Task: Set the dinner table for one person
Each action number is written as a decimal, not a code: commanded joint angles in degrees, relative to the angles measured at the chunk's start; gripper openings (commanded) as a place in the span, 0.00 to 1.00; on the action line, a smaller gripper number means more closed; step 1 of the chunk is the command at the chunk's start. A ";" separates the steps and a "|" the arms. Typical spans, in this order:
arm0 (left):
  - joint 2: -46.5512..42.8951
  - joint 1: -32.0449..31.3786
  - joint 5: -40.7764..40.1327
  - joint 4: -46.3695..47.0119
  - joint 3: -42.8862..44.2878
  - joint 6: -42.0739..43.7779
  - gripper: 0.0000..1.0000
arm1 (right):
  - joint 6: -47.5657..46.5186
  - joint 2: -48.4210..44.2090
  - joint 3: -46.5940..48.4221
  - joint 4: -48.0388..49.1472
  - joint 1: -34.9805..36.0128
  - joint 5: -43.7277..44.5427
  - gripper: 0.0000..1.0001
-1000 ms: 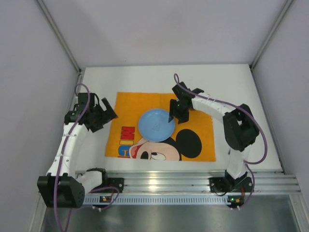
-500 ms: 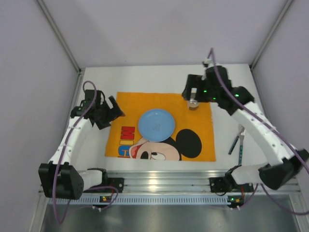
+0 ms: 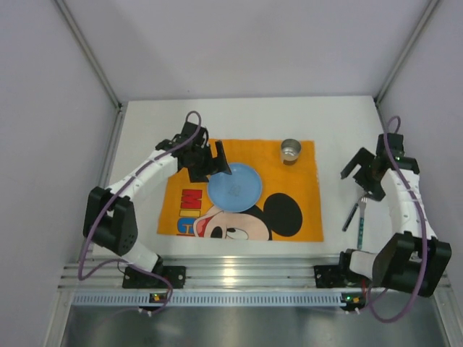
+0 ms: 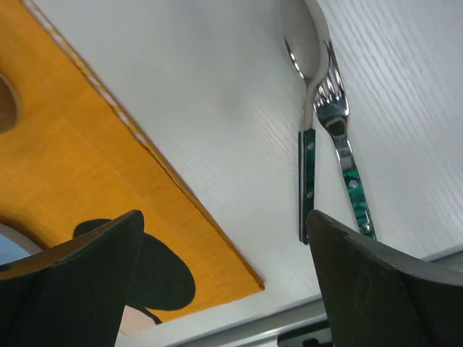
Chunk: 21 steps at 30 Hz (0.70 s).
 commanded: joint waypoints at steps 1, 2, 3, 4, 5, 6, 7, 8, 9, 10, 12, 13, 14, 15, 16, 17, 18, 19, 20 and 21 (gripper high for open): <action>1.79 -0.60 2.29 2.62 1.41 2.25 0.98 | 0.91 1.31 -3.04 -1.12 -4.72 -5.60 0.94; 2.58 -0.60 2.30 2.89 1.24 2.77 0.98 | 0.91 2.45 -3.75 -0.94 -6.30 -6.22 0.92; 2.94 -0.51 2.30 3.07 0.71 3.91 0.98 | 0.82 2.90 -4.37 -0.50 -6.75 -6.31 0.91; 3.29 -0.60 2.21 3.33 0.36 4.44 0.98 | 0.47 3.25 -5.16 0.37 -6.84 -5.87 0.88; 4.08 -0.60 2.38 3.68 0.18 4.80 0.98 | 0.38 4.12 -5.43 0.64 -6.75 -5.44 0.86; 4.69 -0.51 2.56 4.29 -0.08 5.24 0.98 | 0.29 4.65 -5.78 0.99 -6.75 -5.00 0.85; 5.31 -0.51 2.91 4.65 0.00 5.42 0.98 | 0.29 5.27 -6.22 1.34 -6.75 -4.38 0.83; 6.62 -0.51 3.43 4.82 0.18 5.59 0.98 | 0.21 6.40 -6.40 1.52 -6.75 -2.98 0.82; 7.42 -0.51 4.13 5.00 0.70 5.94 0.98 | 0.03 7.03 -6.66 1.61 -6.75 -2.45 0.80; 8.12 -0.42 4.58 4.91 1.14 6.12 0.98 | -0.15 7.64 -6.92 2.05 -6.84 -2.01 0.76; 9.97 -0.34 5.11 4.83 2.54 7.17 0.98 | -0.32 9.22 -7.45 2.49 -6.84 -1.56 0.72; 10.50 0.01 5.20 4.65 2.90 7.44 0.98 | -0.50 9.84 -7.80 2.92 -6.75 -0.17 0.69; 11.55 0.28 5.54 4.39 3.25 7.79 0.98 | -0.59 10.80 -7.80 2.93 -6.75 0.45 0.69; 11.99 0.72 5.81 4.30 3.87 8.22 0.98 | -0.85 11.16 -7.89 2.93 -6.75 1.15 0.69; 12.43 1.59 6.33 4.04 4.05 8.49 0.98 | -1.11 11.42 -7.98 3.10 -6.75 2.47 0.69; 13.13 2.03 6.51 3.86 4.22 8.67 0.98 | -1.29 11.77 -8.07 3.19 -6.75 3.09 0.69; 13.40 2.47 6.69 3.77 4.31 9.10 0.98 | -1.38 11.86 -8.07 3.37 -6.75 3.62 0.68; 13.58 3.26 6.78 3.77 4.31 9.28 0.98 | -1.46 12.21 -8.16 3.98 -6.75 3.97 0.67; 13.84 3.62 6.95 3.68 4.23 9.46 0.98 | -1.47 12.91 -8.24 4.33 -6.75 4.06 0.66; 14.02 3.97 7.04 3.68 4.22 9.72 0.98 | -1.38 13.44 -8.42 4.60 -6.84 4.15 0.64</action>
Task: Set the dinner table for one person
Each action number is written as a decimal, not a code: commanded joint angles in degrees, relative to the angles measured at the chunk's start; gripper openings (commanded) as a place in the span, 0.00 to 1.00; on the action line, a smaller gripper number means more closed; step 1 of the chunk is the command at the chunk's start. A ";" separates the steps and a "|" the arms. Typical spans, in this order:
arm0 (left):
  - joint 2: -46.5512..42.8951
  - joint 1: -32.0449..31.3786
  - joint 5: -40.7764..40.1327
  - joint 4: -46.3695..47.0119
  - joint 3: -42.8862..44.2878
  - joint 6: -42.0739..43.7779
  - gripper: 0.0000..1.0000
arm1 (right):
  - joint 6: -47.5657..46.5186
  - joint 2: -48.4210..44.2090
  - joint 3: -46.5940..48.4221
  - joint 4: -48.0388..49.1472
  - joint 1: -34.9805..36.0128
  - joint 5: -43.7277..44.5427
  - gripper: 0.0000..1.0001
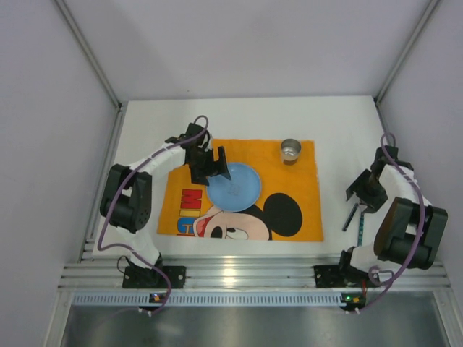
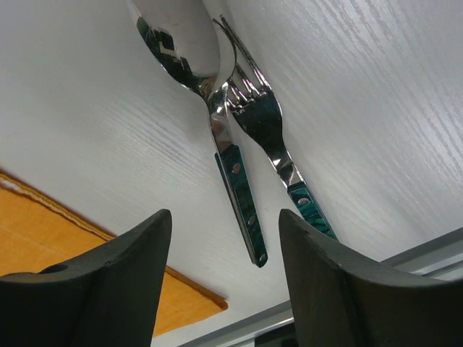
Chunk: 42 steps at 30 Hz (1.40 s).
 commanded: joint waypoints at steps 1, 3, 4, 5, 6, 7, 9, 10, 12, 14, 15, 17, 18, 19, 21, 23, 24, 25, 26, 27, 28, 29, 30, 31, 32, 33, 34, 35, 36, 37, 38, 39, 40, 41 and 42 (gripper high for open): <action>0.62 2.02 1.62 0.91 2.13 2.27 0.98 | -0.70 1.25 -0.11 3.20 -0.26 2.73 0.60; 0.88 2.55 1.97 0.64 2.21 2.62 0.98 | -0.61 3.35 -0.12 4.08 -0.18 2.73 0.57; 0.97 2.91 2.15 0.55 2.21 2.80 0.98 | -0.70 4.15 -0.03 4.78 -0.18 2.82 0.53; 1.06 3.08 2.15 0.29 2.30 2.89 0.98 | -0.79 5.55 0.06 5.05 -0.18 2.82 0.50; 1.06 3.17 2.06 0.12 2.30 3.06 0.98 | -0.70 6.26 0.24 5.31 -0.26 2.82 0.49; 1.06 3.35 2.15 0.03 2.21 3.15 0.98 | -0.70 6.79 0.59 5.92 -0.18 2.82 0.47; 0.97 3.52 1.98 -0.06 2.04 3.32 0.98 | -0.70 8.37 1.03 6.10 -0.18 2.90 0.46; 0.89 3.70 2.06 -0.15 1.95 3.33 0.98 | -0.70 8.72 1.46 6.28 -0.18 2.90 0.43; 0.97 3.87 1.89 -0.24 1.86 3.50 0.98 | -0.70 9.78 2.08 6.54 -0.18 2.99 0.38; 0.97 4.23 1.80 -0.32 1.86 3.42 0.98 | -0.96 10.74 2.52 6.63 -0.26 3.26 0.32; 0.97 4.31 1.80 -0.24 1.77 3.41 0.98 | -1.14 10.92 2.70 6.63 -0.18 3.43 0.29; 1.24 4.58 1.80 -0.41 1.86 3.33 0.98 | -1.31 11.53 3.31 6.55 -0.26 3.52 0.22; 1.32 4.58 1.71 -0.33 2.04 3.33 0.98 | -1.58 11.71 3.66 6.54 -0.18 3.43 0.19; 1.32 4.67 1.80 -0.41 2.12 3.24 0.98 | -1.67 11.63 3.84 6.46 -0.26 3.43 0.13; 1.50 4.67 1.80 -0.50 2.30 3.15 0.98 | -2.10 11.27 4.63 6.19 -0.18 3.34 0.08; 1.67 4.67 1.71 -0.68 2.56 3.06 0.98 | -2.46 10.40 5.42 5.49 -0.09 3.34 0.02; 1.76 4.67 1.80 -0.76 2.65 2.97 0.98 | -2.81 10.05 6.47 5.05 -0.09 3.43 0.00; 1.85 4.67 1.89 -0.85 2.74 2.97 0.98 | -2.90 9.61 7.00 4.27 -0.09 3.52 0.00; 2.03 4.67 1.97 -0.85 3.00 2.80 0.98 | -3.07 8.38 7.53 3.82 0.00 3.52 0.00; 2.11 4.67 2.06 -1.11 3.27 2.62 0.98 | -3.33 7.76 8.84 2.78 0.09 3.61 0.00; 2.38 4.75 2.24 -1.29 3.36 2.54 0.98 | -3.42 7.06 9.46 2.42 0.35 3.52 0.00; 2.38 4.67 2.50 -1.29 3.62 2.27 0.98 | -3.42 5.75 10.16 1.80 0.87 3.52 0.00; 2.55 4.67 2.59 -1.47 3.79 2.18 0.98 | -3.34 4.95 11.65 0.75 1.23 3.43 0.00; 2.73 4.67 2.85 -1.47 3.88 1.92 0.98 | -3.25 4.25 12.27 0.22 1.93 3.34 0.00; 2.73 4.75 3.03 -1.47 4.06 1.48 0.98 | -3.16 2.76 12.97 -0.39 2.46 3.26 0.00; 2.90 4.67 3.73 -1.55 4.15 1.31 0.98 | -2.81 1.96 14.55 -1.53 2.98 3.17 0.00; 2.99 4.58 4.17 -1.38 4.23 1.04 0.98 | -2.72 1.17 15.35 -2.15 3.60 2.99 0.00; 2.99 4.58 4.61 -1.21 4.23 0.52 0.98 | -2.37 -0.31 16.14 -2.77 5.00 2.99 0.00; 2.91 4.40 5.83 -0.94 4.32 0.25 0.98 | -2.20 -1.02 17.71 -3.82 5.71 3.08 0.00; 2.99 4.32 6.28 -0.68 4.41 -0.01 0.98 | -2.19 -1.73 18.51 -4.44 6.50 2.99 0.00; 2.82 4.14 6.72 -0.50 4.76 -0.45 0.98 | -1.76 -3.04 19.30 -4.88 7.90 2.82 0.00; 2.82 3.70 6.98 -0.50 5.02 -0.63 0.98 | -1.67 -3.66 20.79 -5.75 8.52 2.56 0.00; 2.56 3.44 7.85 -0.41 5.20 -0.80 0.98 | -1.58 -4.36 21.50 -6.20 9.22 1.94 0.00; 2.38 3.09 7.95 -0.15 5.90 -1.15 0.98 | -1.40 -5.68 22.12 -6.20 10.53 1.50 0.00; 2.03 2.39 8.04 -0.15 6.25 -1.24 0.98 | -1.32 -6.39 22.99 -6.37 11.07 0.89 0.00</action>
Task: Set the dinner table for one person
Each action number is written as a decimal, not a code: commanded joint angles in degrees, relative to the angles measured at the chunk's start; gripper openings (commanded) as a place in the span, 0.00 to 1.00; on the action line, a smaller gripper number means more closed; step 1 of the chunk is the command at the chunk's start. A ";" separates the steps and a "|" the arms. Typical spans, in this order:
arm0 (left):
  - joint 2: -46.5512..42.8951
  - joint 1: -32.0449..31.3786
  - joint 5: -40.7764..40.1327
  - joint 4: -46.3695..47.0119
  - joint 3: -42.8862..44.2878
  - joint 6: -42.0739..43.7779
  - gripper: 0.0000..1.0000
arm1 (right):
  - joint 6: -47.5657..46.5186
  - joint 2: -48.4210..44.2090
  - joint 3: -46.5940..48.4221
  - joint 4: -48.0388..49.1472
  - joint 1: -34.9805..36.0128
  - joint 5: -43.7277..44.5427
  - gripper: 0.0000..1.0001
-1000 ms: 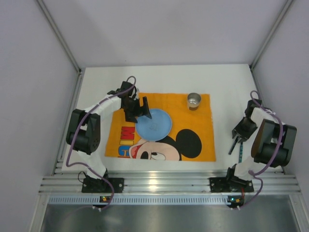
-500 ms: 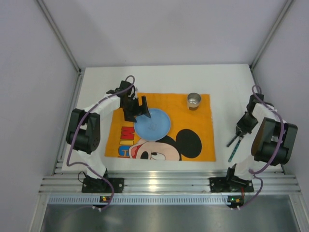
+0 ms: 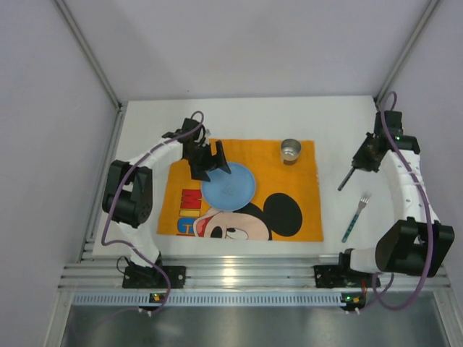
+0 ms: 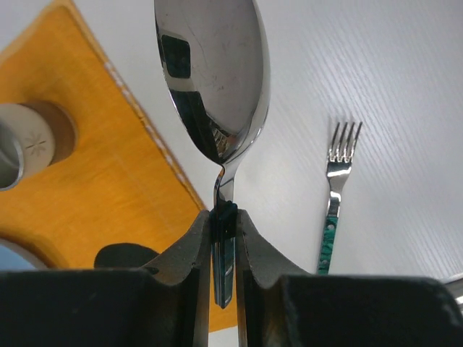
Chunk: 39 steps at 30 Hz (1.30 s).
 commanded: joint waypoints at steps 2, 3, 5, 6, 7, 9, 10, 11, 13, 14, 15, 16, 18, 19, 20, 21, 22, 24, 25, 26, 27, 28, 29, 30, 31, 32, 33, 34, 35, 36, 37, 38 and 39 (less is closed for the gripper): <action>-2.08 -2.12 2.31 0.81 4.33 -1.55 0.98 | 0.91 -5.93 4.14 -2.31 3.12 -4.50 0.00; -2.44 -3.08 2.14 0.99 4.77 -1.73 0.98 | 1.00 -6.82 3.71 -0.65 3.21 -7.73 0.00; -4.02 -4.05 2.92 1.78 5.74 -2.43 0.98 | 2.14 -9.09 2.65 2.25 3.65 -16.79 0.00; -4.63 -5.19 3.45 3.61 5.92 -2.78 0.98 | 3.10 -9.89 1.08 5.74 4.00 -19.95 0.00; -5.85 -5.81 4.41 4.76 6.10 -3.05 0.98 | 4.24 -10.60 0.11 8.04 4.26 -26.94 0.00; -7.27 -7.91 10.81 11.49 5.75 -4.36 0.98 | 9.60 -12.18 -3.22 15.83 5.58 -33.75 0.00; -8.67 -8.80 13.53 14.84 5.57 -5.06 0.98 | 11.79 -12.53 -4.37 18.76 6.46 -40.31 0.00; -9.55 -9.50 16.00 18.62 4.26 -7.77 0.98 | 17.03 -13.15 -5.43 22.01 6.99 -43.33 0.00; -12.01 -11.61 21.81 32.50 2.24 -12.25 0.98 | 22.42 -14.03 -8.33 32.11 8.65 -49.47 0.00; -12.45 -12.14 23.13 37.24 0.23 -17.41 0.98 | 26.45 -14.73 -8.77 34.76 9.10 -50.64 0.00; -12.81 -13.10 25.23 42.07 -0.49 -19.72 0.98 | 27.88 -15.00 -9.04 38.18 9.19 -51.44 0.00; -12.98 -13.55 25.95 47.43 -0.67 -21.66 0.98 | 28.94 -15.08 -8.96 39.17 11.36 -52.49 0.00; -12.55 -15.47 26.83 48.45 0.90 -23.18 0.98 | 30.88 -15.17 -8.26 40.75 12.17 -53.46 0.00; -12.55 -16.27 26.92 47.93 1.61 -22.83 0.98 | 31.32 -15.26 -8.17 41.02 12.79 -53.90 0.00; -12.55 -17.06 26.75 47.40 2.75 -21.69 0.98 | 32.28 -15.44 -8.16 41.46 13.14 -54.08 0.00; -12.81 -18.46 26.74 47.31 3.02 -21.33 0.98 | 32.55 -15.61 -8.43 42.33 13.40 -54.26 0.00; -12.81 -19.17 26.66 47.31 3.11 -21.16 0.97 | 32.73 -15.70 -8.43 42.52 14.02 -54.26 0.00; -13.16 -21.01 26.05 46.00 3.28 -20.37 0.96 | 33.52 -16.05 -9.13 43.21 14.37 -54.35 0.00; -13.25 -21.54 25.43 45.73 3.20 -20.19 0.95 | 33.70 -16.23 -9.39 43.39 14.55 -54.35 0.00; -13.42 -22.16 24.90 45.46 2.94 -19.84 0.95 | 34.05 -16.58 -9.57 43.57 14.81 -54.35 0.00; -13.86 -22.95 24.46 45.37 2.67 -19.75 0.94 | 34.14 -16.75 -9.92 43.75 14.81 -54.26 0.00; -14.04 -23.39 24.20 45.29 2.58 -19.66 0.94 | 34.22 -16.93 -10.10 43.75 14.90 -54.52 0.00; -14.13 -23.66 23.59 45.37 2.58 -19.49 0.93 | 34.23 -17.37 -10.18 43.75 14.99 -54.61 0.00; -14.04 -24.27 23.41 45.20 2.67 -19.40 0.91 | 34.23 -17.55 -10.53 43.66 14.99 -54.70 0.00; -13.95 -24.53 23.14 44.94 2.93 -19.22 0.90 | 34.14 -17.63 -10.62 43.66 14.99 -54.87 0.00; -13.87 -24.89 22.97 44.67 3.54 -18.87 0.89 | 34.22 -18.07 -10.89 43.57 14.99 -54.87 0.00; -13.78 -25.41 22.70 44.32 3.90 -18.69 0.89 | 34.23 -18.25 -11.41 43.66 14.99 -54.96 0.00; -13.34 -25.76 22.53 43.54 4.25 -18.43 0.86 | 34.23 -18.34 -11.59 43.66 14.99 -54.96 0.00; -13.16 -26.12 22.18 42.66 5.38 -17.47 0.84 | 34.23 -18.69 -11.94 43.66 14.99 -55.05 0.00; -12.55 -26.82 21.39 41.52 6.00 -16.85 0.82 | 34.23 -18.78 -12.47 43.66 15.08 -55.14 0.00; -12.29 -27.08 21.12 39.94 6.62 -16.41 0.80 | 34.23 -18.95 -12.64 43.57 15.08 -55.14 0.00; -12.02 -27.43 20.68 38.71 7.67 -15.19 0.76 | 34.23 -19.04 -12.82 43.57 15.08 -55.14 0.00; -11.76 -27.96 19.55 37.65 8.20 -14.57 0.75 | 34.31 -19.21 -13.08 43.48 15.08 -55.22 0.00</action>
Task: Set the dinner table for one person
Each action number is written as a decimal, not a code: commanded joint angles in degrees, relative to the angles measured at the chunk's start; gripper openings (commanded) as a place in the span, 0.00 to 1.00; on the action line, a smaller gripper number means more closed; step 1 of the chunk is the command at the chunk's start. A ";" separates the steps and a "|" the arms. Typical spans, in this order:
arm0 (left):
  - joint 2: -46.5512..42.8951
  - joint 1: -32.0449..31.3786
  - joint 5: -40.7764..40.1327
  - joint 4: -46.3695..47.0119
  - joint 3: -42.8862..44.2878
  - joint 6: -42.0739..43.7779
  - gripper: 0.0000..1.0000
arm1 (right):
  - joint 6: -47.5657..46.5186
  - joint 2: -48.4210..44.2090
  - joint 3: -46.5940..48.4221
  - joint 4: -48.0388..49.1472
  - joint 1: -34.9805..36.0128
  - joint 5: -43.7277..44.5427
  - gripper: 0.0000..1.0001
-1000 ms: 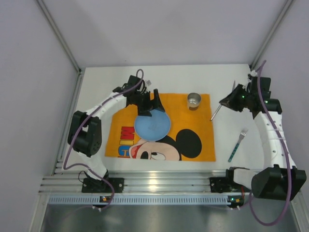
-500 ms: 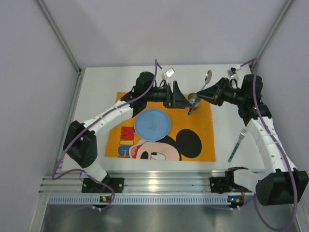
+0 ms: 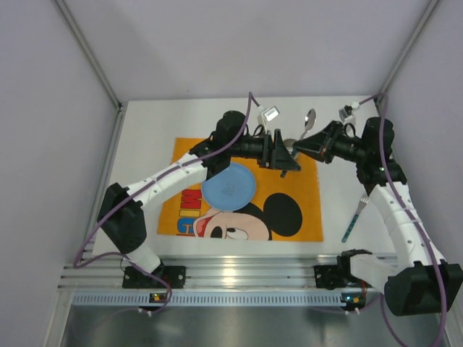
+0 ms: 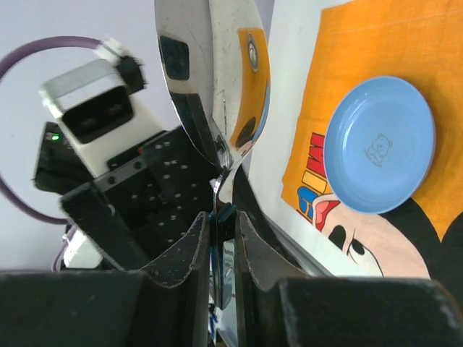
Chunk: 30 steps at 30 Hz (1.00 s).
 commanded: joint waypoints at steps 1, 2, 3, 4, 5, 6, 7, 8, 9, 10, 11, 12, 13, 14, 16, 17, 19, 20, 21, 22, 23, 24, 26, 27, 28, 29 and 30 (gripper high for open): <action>-0.33 -1.50 -2.67 -2.35 4.73 4.19 0.74 | 0.55 -1.73 -0.17 2.85 0.94 -1.39 0.00; -0.15 -1.76 -3.28 -3.76 5.43 5.50 0.73 | 0.28 -1.90 -0.26 2.76 0.94 -1.48 0.00; -0.15 -1.85 -4.50 -5.94 6.39 6.99 0.71 | 0.11 -1.91 -0.52 2.15 0.94 -1.65 0.00; -0.06 -1.85 -4.78 -7.01 6.40 7.01 0.68 | -0.07 -1.99 -0.52 1.89 0.94 -1.66 0.00; 0.11 -2.02 -5.13 -8.94 7.36 8.23 0.63 | -0.68 -1.99 -0.70 1.54 0.94 -1.66 0.00; 0.55 -1.94 -5.48 -10.61 7.98 8.93 0.54 | -0.86 -2.08 -0.78 1.01 0.85 -1.57 0.00; 0.82 -2.02 -5.83 -11.93 8.59 9.64 0.48 | -0.95 -2.00 -0.87 0.83 0.93 -1.57 0.00; 0.99 -2.02 -6.62 -13.25 9.64 11.30 0.44 | -1.12 -1.99 -1.13 0.66 1.02 -1.66 0.00; 1.26 -2.28 -7.50 -16.48 10.09 12.18 0.31 | -1.13 -1.99 -1.14 0.57 0.94 -1.66 0.00; 1.52 -2.37 -8.20 -17.82 10.53 12.98 0.24 | -1.13 -1.91 -1.22 0.57 0.94 -1.66 0.00; 1.61 -2.46 -9.51 -18.96 10.97 14.12 0.17 | -1.21 -1.82 -1.22 0.57 0.94 -1.66 0.00; 1.87 -2.64 -10.22 -20.89 11.06 14.65 0.09 | -1.21 -1.82 -1.14 0.57 0.94 -1.74 0.00; 1.96 -2.81 -10.93 -21.78 11.15 14.92 0.00 | -1.21 -1.64 -0.96 0.57 0.94 -1.74 0.00; 1.96 -2.90 -11.89 -22.31 11.06 15.27 0.00 | -1.30 -1.38 -0.87 0.57 1.02 -2.09 0.00; 2.14 -3.34 -13.47 -23.88 11.24 15.53 0.00 | -1.74 -1.12 -0.26 0.57 1.02 -2.71 0.09; 2.05 -3.52 -14.00 -24.24 11.15 15.79 0.00 | -2.26 -0.59 0.09 0.13 1.02 -2.97 0.23; 2.22 -3.95 -17.07 -26.43 11.59 16.15 0.00 | -3.14 -0.24 1.84 -1.10 0.94 -2.71 0.64; 2.31 -3.96 -17.78 -26.97 11.76 16.32 0.00 | -4.37 0.46 2.55 -1.89 0.94 -2.62 0.69; 2.40 -4.22 -19.01 -27.41 11.76 16.32 0.00 | -5.16 0.90 4.47 -3.72 0.94 -2.54 0.72; 2.49 -4.31 -20.32 -28.63 11.94 16.32 0.00 | -5.87 1.25 5.45 -4.87 0.85 -2.45 0.73; 2.49 -4.40 -21.73 -29.25 11.85 15.98 0.00 | -7.44 1.95 6.50 -7.41 0.67 -2.36 0.73; 2.31 -4.40 -23.22 -29.69 11.77 15.62 0.00 | -8.50 2.22 8.69 -8.91 0.59 -2.10 0.73; 2.14 -4.57 -29.46 -31.36 10.54 13.61 0.00 | -11.65 2.23 10.89 -14.51 -0.47 -0.61 0.73; 1.70 -4.57 -31.48 -31.54 9.66 12.64 0.00 | -12.72 2.05 12.73 -16.55 -1.08 -0.08 0.73; 1.35 -4.66 -34.54 -31.46 7.65 10.63 0.00 | -13.77 1.44 13.62 -18.92 -2.48 1.67 0.73; 1.17 -4.75 -35.88 -31.02 6.59 9.74 0.00 | -15.96 1.17 15.20 -23.47 -3.19 2.55 0.73; 1.17 -4.84 -36.85 -31.02 5.80 8.86 0.00 | -17.02 0.82 15.91 -25.69 -3.89 3.08 0.73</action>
